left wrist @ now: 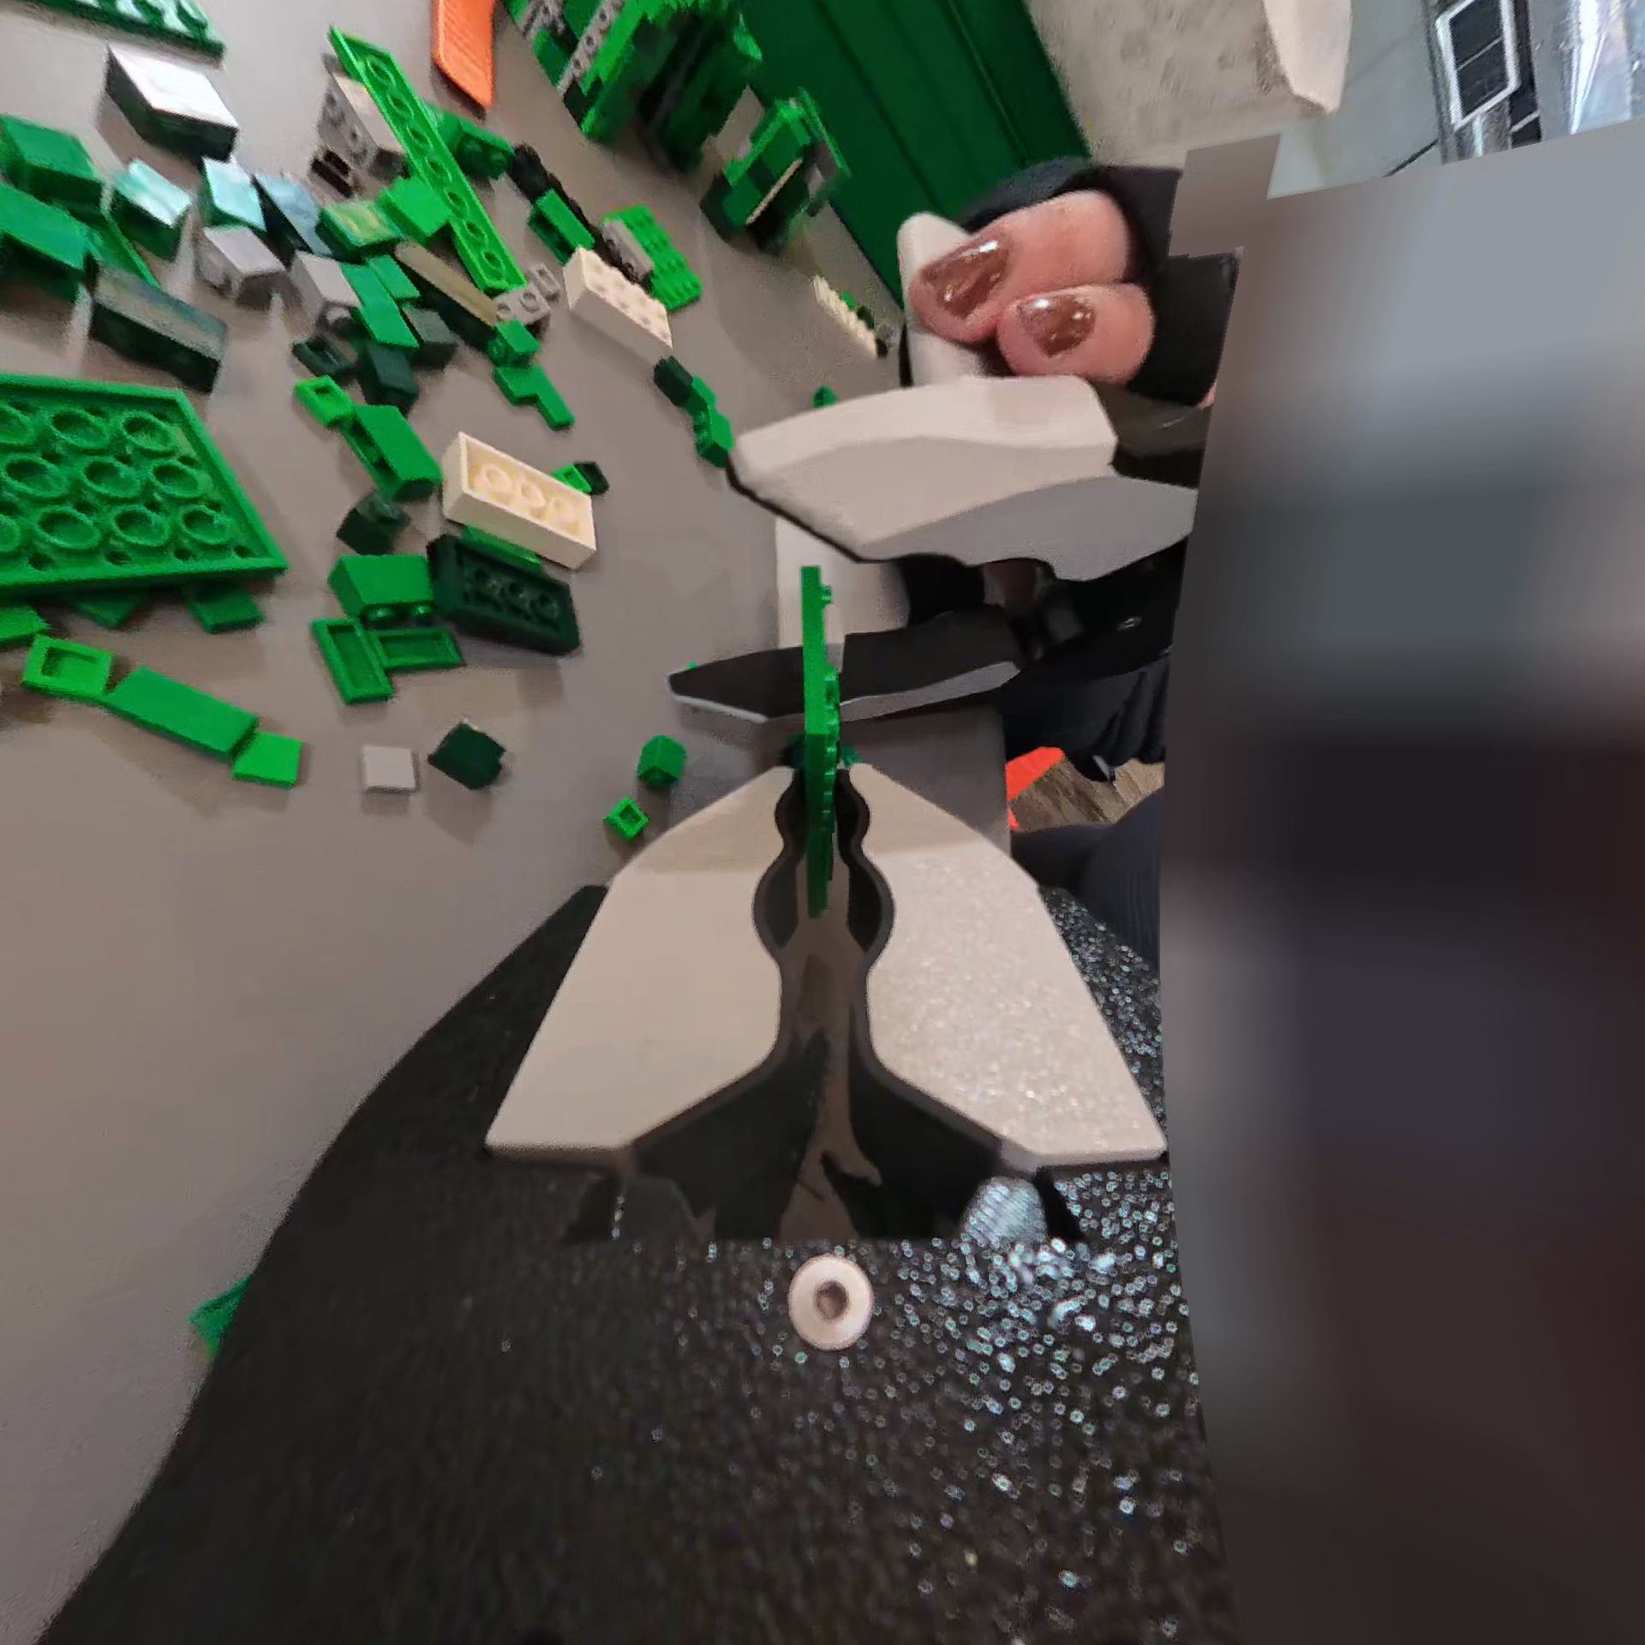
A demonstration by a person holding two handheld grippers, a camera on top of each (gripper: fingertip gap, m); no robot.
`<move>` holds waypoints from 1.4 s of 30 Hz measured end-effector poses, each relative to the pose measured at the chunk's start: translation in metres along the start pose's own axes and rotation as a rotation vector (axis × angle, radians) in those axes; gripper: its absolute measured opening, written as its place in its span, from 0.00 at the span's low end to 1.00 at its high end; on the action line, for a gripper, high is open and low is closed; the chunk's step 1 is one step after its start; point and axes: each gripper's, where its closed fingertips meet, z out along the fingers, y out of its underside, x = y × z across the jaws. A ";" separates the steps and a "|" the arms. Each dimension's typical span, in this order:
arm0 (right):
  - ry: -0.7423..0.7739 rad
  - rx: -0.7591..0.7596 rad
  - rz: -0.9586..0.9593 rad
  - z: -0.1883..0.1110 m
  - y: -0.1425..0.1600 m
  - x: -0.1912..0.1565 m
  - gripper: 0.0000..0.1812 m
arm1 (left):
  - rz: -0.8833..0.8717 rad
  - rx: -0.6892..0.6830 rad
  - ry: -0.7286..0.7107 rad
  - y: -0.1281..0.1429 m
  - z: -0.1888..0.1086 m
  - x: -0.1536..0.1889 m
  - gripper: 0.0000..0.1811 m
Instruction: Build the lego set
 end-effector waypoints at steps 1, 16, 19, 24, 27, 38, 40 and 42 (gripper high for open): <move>-0.016 0.007 0.014 0.001 -0.002 -0.001 0.33 | -0.001 -0.014 -0.008 0.002 0.001 -0.001 0.03; -0.091 -0.011 -0.114 0.008 -0.001 -0.013 0.22 | 0.014 -0.058 -0.037 0.009 0.007 -0.006 0.03; -0.080 -0.038 -0.096 0.010 0.006 -0.010 0.19 | 0.040 -0.029 -0.006 0.005 0.009 -0.002 0.05; -0.052 -0.062 -0.057 0.012 0.015 -0.006 0.15 | 0.040 0.065 0.024 -0.008 0.011 -0.003 0.06; -0.049 -0.048 -0.022 0.012 0.017 -0.005 0.14 | 0.010 0.100 0.012 -0.011 0.010 -0.009 0.04; -0.010 -0.048 -0.067 0.017 0.011 -0.007 0.18 | 0.022 0.054 -0.045 -0.005 0.010 -0.010 0.03; -0.011 -0.063 -0.063 0.018 0.012 -0.008 0.18 | 0.034 0.051 -0.053 -0.005 0.010 -0.011 0.03; -0.003 -0.076 -0.058 0.019 0.015 -0.007 0.17 | 0.042 0.058 -0.053 -0.006 0.010 -0.011 0.03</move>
